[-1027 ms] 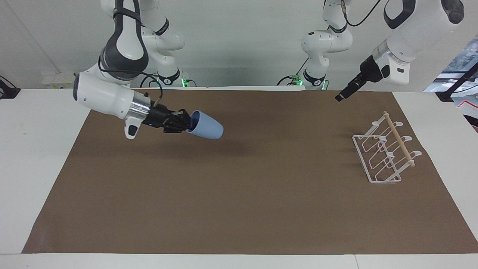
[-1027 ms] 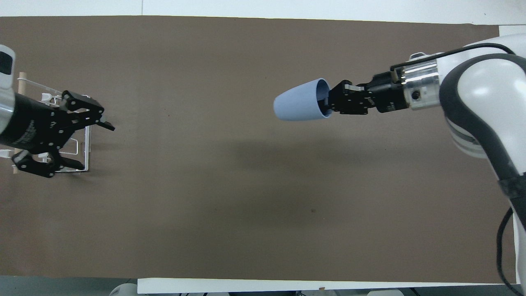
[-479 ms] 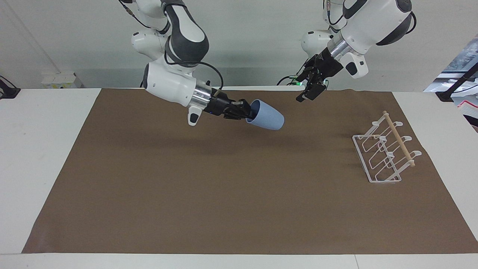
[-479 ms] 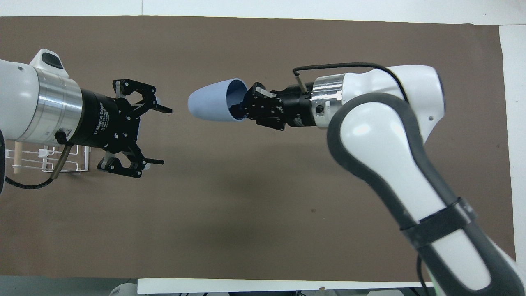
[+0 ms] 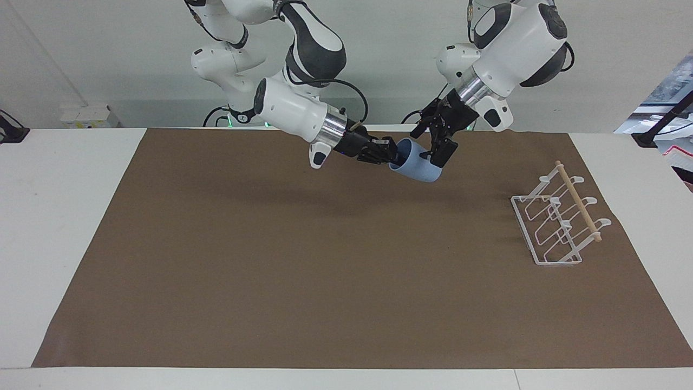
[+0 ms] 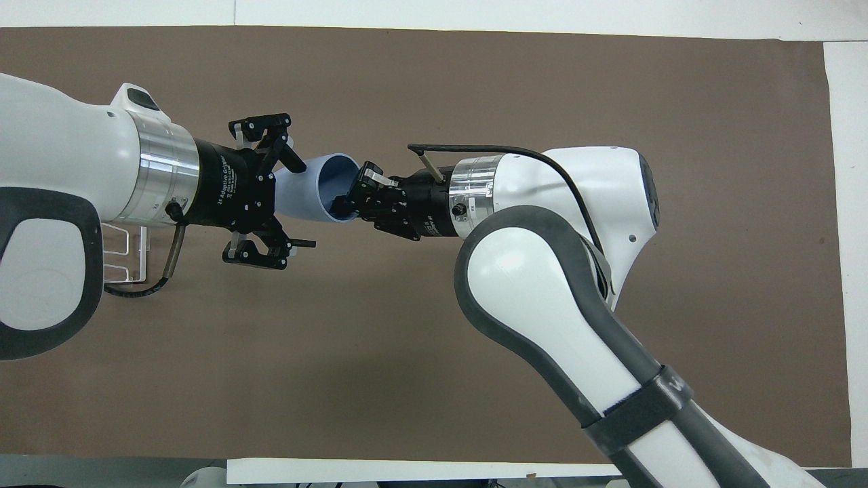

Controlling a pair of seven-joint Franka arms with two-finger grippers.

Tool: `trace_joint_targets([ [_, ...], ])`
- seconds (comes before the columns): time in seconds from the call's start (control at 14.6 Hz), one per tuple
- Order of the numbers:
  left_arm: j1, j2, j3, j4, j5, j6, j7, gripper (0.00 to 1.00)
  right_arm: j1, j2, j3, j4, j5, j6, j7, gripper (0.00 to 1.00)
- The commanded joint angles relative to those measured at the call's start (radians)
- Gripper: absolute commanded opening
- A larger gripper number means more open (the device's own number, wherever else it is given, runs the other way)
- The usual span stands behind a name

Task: Hang cup on cup holder
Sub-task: 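Grasp the cup base with the left gripper and release the right gripper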

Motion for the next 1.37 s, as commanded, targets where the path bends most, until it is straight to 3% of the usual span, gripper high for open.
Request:
trace_joint_targets([
  [0.0,-0.005,0.025,-0.007,-0.038,-0.012,0.08,-0.006,1.0,0.006,-0.01,0.002,-0.001,0.022,-0.001,0.012,0.02],
  [0.27,-0.005,0.057,-0.007,-0.038,-0.01,0.134,-0.005,1.0,0.023,-0.011,0.002,-0.006,0.019,-0.002,0.013,0.02],
  [0.34,-0.007,0.056,-0.012,-0.038,-0.009,0.124,0.001,0.91,0.023,-0.011,0.002,-0.004,0.019,-0.002,0.013,0.02],
  [0.41,-0.011,0.057,-0.024,-0.034,0.011,0.121,0.02,0.16,0.021,-0.011,0.002,-0.004,0.019,-0.001,0.013,0.02],
  [0.48,-0.01,0.056,-0.028,-0.035,0.028,0.111,0.032,0.0,0.021,-0.01,0.002,-0.004,0.019,-0.001,0.013,0.02],
  [0.75,0.012,0.054,-0.027,-0.026,0.039,0.046,0.031,0.0,0.021,-0.01,0.002,-0.003,0.019,0.001,0.013,0.06],
  [0.82,0.016,0.05,-0.022,-0.028,0.048,0.001,0.032,0.0,0.021,-0.01,0.002,-0.003,0.019,0.002,0.013,0.13],
  [0.89,0.022,0.045,-0.022,-0.029,0.116,-0.05,0.034,0.0,0.019,-0.01,0.0,-0.001,0.017,0.011,0.004,0.48],
  [0.96,0.045,0.044,-0.024,-0.029,0.211,-0.082,0.032,0.0,0.016,-0.014,-0.003,-0.001,0.005,0.037,-0.008,0.97],
  [1.16,0.071,0.045,-0.022,-0.035,0.453,-0.09,0.034,0.0,-0.014,-0.056,-0.011,0.003,-0.048,0.166,-0.031,0.99],
  [1.3,0.088,0.05,-0.022,-0.029,0.618,-0.084,0.035,0.0,-0.084,-0.089,-0.012,0.011,-0.251,0.149,-0.036,0.99],
])
